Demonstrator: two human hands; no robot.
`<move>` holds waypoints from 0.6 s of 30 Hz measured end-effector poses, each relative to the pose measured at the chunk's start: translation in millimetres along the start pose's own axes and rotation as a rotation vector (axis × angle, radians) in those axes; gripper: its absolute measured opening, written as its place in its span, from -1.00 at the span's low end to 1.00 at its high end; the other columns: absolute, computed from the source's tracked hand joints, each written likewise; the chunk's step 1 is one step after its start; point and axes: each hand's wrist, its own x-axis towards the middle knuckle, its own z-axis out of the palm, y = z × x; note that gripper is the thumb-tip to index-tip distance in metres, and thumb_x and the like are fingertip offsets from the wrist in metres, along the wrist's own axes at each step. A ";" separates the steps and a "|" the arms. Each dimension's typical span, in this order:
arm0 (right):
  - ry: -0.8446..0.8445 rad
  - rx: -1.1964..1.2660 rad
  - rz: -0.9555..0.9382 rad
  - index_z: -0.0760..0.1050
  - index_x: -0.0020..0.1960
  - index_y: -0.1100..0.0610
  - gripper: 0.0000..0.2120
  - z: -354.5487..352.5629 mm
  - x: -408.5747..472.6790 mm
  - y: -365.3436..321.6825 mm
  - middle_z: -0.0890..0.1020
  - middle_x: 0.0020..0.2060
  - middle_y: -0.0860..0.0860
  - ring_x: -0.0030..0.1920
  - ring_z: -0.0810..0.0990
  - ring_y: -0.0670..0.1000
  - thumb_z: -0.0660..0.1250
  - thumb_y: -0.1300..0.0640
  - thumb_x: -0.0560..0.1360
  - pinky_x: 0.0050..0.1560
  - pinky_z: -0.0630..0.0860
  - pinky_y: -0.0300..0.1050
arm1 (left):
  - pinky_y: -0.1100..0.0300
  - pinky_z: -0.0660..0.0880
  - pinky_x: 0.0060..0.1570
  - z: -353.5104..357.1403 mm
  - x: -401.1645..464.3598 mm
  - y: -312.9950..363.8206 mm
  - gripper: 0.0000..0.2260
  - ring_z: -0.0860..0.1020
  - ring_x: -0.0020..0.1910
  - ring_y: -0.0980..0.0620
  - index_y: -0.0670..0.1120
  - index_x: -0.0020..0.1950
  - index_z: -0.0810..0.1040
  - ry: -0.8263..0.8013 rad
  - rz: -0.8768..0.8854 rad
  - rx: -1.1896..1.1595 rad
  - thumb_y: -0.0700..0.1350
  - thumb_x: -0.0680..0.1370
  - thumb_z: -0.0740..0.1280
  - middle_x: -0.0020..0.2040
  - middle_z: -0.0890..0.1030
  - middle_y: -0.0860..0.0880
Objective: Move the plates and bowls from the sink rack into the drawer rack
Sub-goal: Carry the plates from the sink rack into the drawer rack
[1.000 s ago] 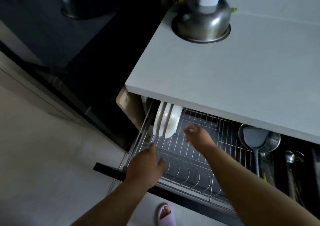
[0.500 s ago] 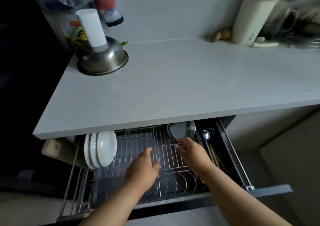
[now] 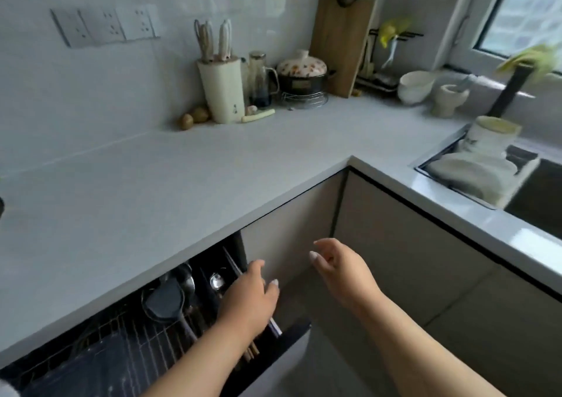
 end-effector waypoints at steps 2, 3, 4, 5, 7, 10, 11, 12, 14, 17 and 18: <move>0.060 0.002 0.033 0.48 0.22 0.00 -0.68 -35.8 6.3 32.1 0.58 -0.07 -0.10 -0.05 0.54 -0.07 0.23 -0.11 0.55 -0.10 0.37 -0.22 | 0.08 0.48 0.07 21.1 17.0 43.6 -0.57 0.56 0.09 -0.02 -0.02 0.43 0.29 -0.030 0.058 0.011 0.06 0.59 0.20 0.03 0.61 0.09; 0.087 0.004 0.058 0.50 0.21 0.00 -0.69 -52.9 9.3 47.7 0.59 -0.07 -0.10 -0.03 0.55 -0.05 0.23 -0.11 0.55 -0.09 0.39 -0.21 | 0.09 0.48 0.08 31.7 24.8 65.6 -0.57 0.55 0.10 -0.03 -0.01 0.43 0.28 -0.038 0.088 0.023 0.07 0.59 0.20 0.05 0.60 0.10; 0.114 0.006 0.083 0.51 0.19 0.00 -0.71 -69.2 12.1 62.6 0.60 -0.07 -0.09 -0.01 0.56 -0.04 0.23 -0.11 0.55 -0.07 0.41 -0.20 | 0.10 0.47 0.09 42.5 32.0 86.9 -0.58 0.55 0.12 -0.03 0.00 0.43 0.28 -0.046 0.113 0.033 0.07 0.59 0.19 0.07 0.60 0.09; 0.138 0.009 0.107 0.52 0.17 -0.01 -0.72 -84.6 14.8 76.9 0.61 -0.06 -0.09 0.00 0.57 -0.03 0.23 -0.11 0.55 -0.06 0.43 -0.19 | 0.11 0.46 0.10 53.0 38.0 107.0 -0.58 0.53 0.14 -0.03 0.01 0.43 0.27 -0.057 0.135 0.030 0.07 0.59 0.20 0.12 0.58 0.07; 0.174 0.020 0.156 0.54 0.11 -0.01 -0.75 -113.5 19.4 102.1 0.62 -0.07 -0.10 -0.01 0.58 -0.04 0.21 -0.11 0.56 -0.05 0.45 -0.17 | 0.14 0.42 0.14 72.6 46.8 144.2 -0.58 0.51 0.18 -0.02 0.00 0.44 0.28 -0.086 0.172 0.009 0.05 0.59 0.21 0.23 0.52 0.01; 0.223 0.044 0.211 0.54 0.08 -0.01 -0.75 -150.5 22.7 132.2 0.61 -0.10 -0.13 -0.06 0.56 -0.09 0.19 -0.12 0.57 -0.04 0.48 -0.15 | 0.10 0.42 0.24 98.1 59.4 187.1 -0.56 0.48 0.24 0.01 -0.01 0.44 0.28 -0.127 0.256 -0.014 0.05 0.59 0.22 0.37 0.39 -0.01; 0.244 0.057 0.221 0.54 0.08 -0.01 -0.75 -160.9 23.5 140.6 0.60 -0.11 -0.14 -0.07 0.56 -0.10 0.19 -0.12 0.57 -0.05 0.49 -0.16 | 0.09 0.40 0.27 105.1 64.5 198.5 -0.54 0.44 0.28 0.01 -0.02 0.45 0.27 -0.134 0.289 -0.013 0.07 0.59 0.21 0.40 0.35 -0.01; 0.263 0.071 0.235 0.54 0.08 0.00 -0.75 -170.2 24.7 148.7 0.58 -0.12 -0.14 -0.09 0.55 -0.11 0.19 -0.11 0.58 -0.07 0.49 -0.19 | 0.09 0.37 0.31 110.9 69.6 209.4 -0.53 0.40 0.33 0.01 -0.02 0.47 0.25 -0.142 0.321 0.000 0.08 0.59 0.20 0.44 0.31 -0.01; 0.293 0.099 0.275 0.53 0.09 0.02 -0.75 -186.7 28.2 165.0 0.57 -0.12 -0.13 -0.10 0.54 -0.11 0.19 -0.10 0.58 -0.16 0.46 -0.25 | 0.13 0.27 0.39 120.8 80.1 229.8 -0.48 0.27 0.44 0.01 -0.03 0.52 0.18 -0.155 0.387 0.040 0.12 0.60 0.17 0.50 0.21 -0.01; 0.336 0.120 0.336 0.53 0.09 0.03 -0.75 -206.2 37.1 189.6 0.60 -0.08 -0.08 -0.10 0.54 -0.09 0.20 -0.09 0.58 -0.18 0.46 -0.23 | 0.11 0.07 0.50 132.7 96.1 256.9 -0.40 0.02 0.54 0.02 -0.01 0.57 0.01 -0.183 0.474 0.085 0.17 0.61 0.12 0.58 0.03 -0.01; 0.354 0.125 0.348 0.53 0.08 0.04 -0.75 -212.2 40.5 196.3 0.61 -0.07 -0.06 -0.11 0.53 -0.09 0.20 -0.09 0.58 -0.18 0.45 -0.24 | 0.09 0.00 0.52 137.0 102.3 265.4 -0.37 -0.06 0.56 0.03 0.00 0.58 -0.06 -0.194 0.499 0.099 0.19 0.61 0.11 0.59 -0.03 0.00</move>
